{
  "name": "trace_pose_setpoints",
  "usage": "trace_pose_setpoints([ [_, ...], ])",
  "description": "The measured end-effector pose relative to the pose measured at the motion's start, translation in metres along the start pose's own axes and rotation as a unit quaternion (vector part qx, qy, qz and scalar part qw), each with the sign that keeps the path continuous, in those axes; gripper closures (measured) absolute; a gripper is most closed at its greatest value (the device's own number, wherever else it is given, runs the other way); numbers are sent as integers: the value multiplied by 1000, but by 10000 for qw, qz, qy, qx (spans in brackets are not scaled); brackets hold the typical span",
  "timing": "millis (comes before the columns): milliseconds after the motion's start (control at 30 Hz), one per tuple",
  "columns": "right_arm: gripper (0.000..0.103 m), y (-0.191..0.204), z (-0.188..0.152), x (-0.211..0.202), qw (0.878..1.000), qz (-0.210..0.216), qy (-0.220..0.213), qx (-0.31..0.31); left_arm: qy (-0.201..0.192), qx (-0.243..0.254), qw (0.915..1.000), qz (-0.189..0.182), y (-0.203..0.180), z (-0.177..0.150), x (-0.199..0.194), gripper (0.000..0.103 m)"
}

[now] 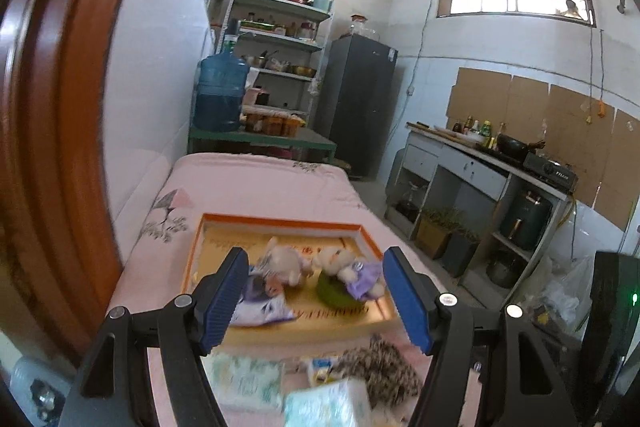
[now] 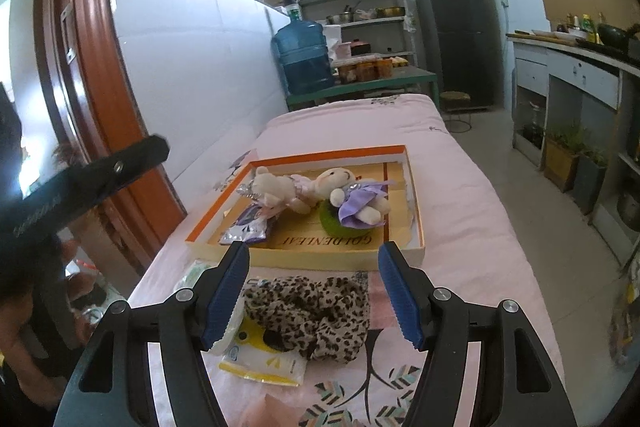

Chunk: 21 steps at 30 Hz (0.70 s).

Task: Organize soft objects
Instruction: 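Move both tools back from the box toward the remaining soft items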

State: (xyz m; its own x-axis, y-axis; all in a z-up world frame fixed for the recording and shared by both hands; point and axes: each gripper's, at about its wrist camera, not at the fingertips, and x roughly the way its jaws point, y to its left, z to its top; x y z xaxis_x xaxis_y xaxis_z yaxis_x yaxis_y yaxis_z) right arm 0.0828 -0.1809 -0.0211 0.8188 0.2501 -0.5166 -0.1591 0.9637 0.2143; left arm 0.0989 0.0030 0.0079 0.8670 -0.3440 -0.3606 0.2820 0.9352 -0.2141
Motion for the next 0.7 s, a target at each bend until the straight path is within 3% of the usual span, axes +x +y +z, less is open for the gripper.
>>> trace_pose_setpoints([
  [367, 34, 8, -12, -19, 9998, 117, -49, -166, 85, -52, 9993, 355, 7, -29, -40, 34],
  [700, 34, 5, -25, -41, 9997, 23, -13, -257, 283, -127, 9989, 361, 14, -51, -56, 34],
])
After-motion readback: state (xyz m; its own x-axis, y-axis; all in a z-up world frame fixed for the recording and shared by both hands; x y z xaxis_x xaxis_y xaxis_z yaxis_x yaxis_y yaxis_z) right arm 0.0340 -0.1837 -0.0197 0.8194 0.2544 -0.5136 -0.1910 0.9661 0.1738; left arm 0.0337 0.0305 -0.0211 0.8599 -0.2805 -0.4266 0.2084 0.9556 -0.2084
